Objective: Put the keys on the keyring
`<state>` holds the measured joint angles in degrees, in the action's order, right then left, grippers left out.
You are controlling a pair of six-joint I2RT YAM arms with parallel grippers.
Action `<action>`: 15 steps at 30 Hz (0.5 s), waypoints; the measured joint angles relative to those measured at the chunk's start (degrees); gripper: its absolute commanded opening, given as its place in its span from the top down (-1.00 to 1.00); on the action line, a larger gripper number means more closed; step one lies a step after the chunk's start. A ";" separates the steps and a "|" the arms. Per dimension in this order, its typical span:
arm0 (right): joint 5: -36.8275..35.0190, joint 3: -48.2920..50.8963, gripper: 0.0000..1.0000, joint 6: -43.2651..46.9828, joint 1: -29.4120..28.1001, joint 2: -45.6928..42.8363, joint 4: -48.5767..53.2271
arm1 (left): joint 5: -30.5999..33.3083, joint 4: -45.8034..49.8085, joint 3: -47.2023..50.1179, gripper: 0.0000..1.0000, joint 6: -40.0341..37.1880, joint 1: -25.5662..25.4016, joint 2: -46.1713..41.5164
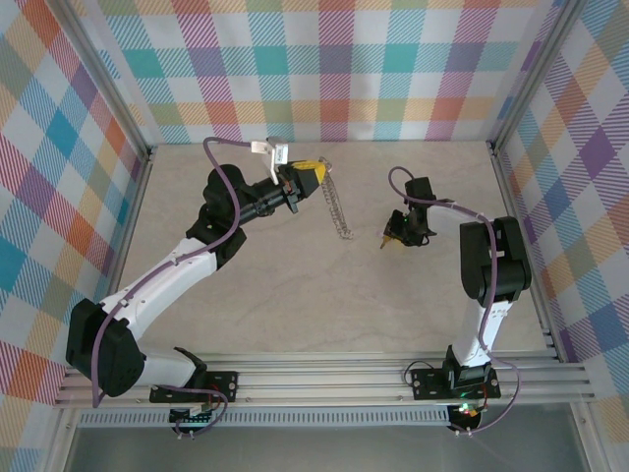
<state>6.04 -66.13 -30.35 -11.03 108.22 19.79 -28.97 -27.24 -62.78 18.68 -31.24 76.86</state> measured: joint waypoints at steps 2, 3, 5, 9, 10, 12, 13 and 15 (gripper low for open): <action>-0.15 0.00 0.62 0.02 0.00 0.00 0.00 | -0.15 -0.02 -0.04 1.00 0.02 0.00 0.24; -0.20 0.00 0.65 0.17 0.00 0.00 -0.15 | -0.31 -0.11 -0.04 1.00 0.02 0.00 0.42; -0.28 0.00 0.71 0.59 -0.11 0.00 -0.35 | -0.50 -0.11 -0.04 1.00 0.04 0.00 0.70; -0.28 0.00 0.87 0.98 -0.33 0.00 -0.48 | -0.59 -0.11 -0.04 1.00 0.20 0.00 1.01; -0.26 0.02 0.90 1.01 -0.31 -0.02 -0.59 | -0.61 -0.13 -0.04 1.00 0.22 0.00 1.05; -0.17 0.02 0.95 1.09 -0.33 -0.15 -0.87 | -0.74 -0.13 -0.04 1.00 0.22 0.00 1.07; -0.13 0.02 0.99 1.11 -0.31 -0.17 -0.85 | -0.94 -0.11 -0.04 1.00 0.22 0.00 1.07; -0.07 0.09 1.00 1.27 -0.31 -0.35 -0.85 | -1.03 -0.13 -0.04 1.00 0.22 0.00 1.07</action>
<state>5.98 -66.04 -29.08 -11.33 107.87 18.94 -30.00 -27.38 -62.83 18.90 -31.24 77.93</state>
